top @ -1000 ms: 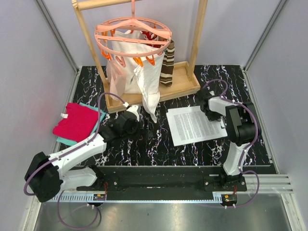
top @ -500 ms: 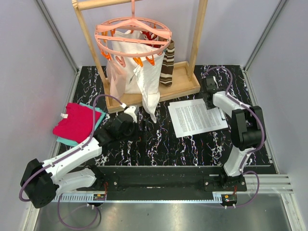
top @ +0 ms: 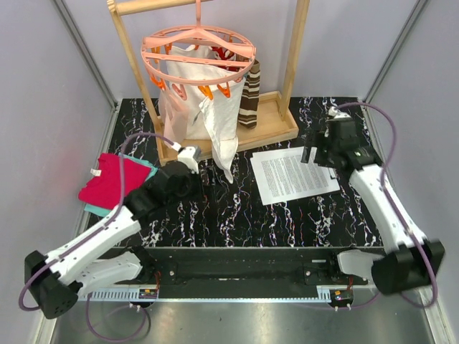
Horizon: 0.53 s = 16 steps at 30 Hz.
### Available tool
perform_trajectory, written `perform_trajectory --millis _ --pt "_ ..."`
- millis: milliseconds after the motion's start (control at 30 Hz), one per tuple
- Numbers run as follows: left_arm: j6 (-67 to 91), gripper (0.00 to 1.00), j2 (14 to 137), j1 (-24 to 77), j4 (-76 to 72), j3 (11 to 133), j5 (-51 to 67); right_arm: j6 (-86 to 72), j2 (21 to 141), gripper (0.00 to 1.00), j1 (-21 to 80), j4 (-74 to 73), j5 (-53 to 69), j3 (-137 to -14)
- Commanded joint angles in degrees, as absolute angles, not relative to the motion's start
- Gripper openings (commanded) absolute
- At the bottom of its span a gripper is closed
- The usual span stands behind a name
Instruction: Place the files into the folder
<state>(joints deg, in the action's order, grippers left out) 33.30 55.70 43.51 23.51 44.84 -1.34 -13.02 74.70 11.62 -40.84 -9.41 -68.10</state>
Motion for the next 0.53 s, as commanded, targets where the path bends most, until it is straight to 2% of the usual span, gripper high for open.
perform_trajectory --millis 0,300,500 --pt "32.26 0.99 47.75 43.51 22.06 52.9 -1.93 -17.85 58.48 1.0 11.69 -41.4 2.45 -67.32" --pt "29.36 0.99 31.23 43.59 13.55 56.34 -13.44 -18.37 30.27 1.0 11.78 -40.09 -5.79 -71.02" --pt "27.87 0.99 25.67 43.59 9.05 56.86 -14.33 -14.33 22.95 1.0 11.69 -38.05 -5.98 -71.01"
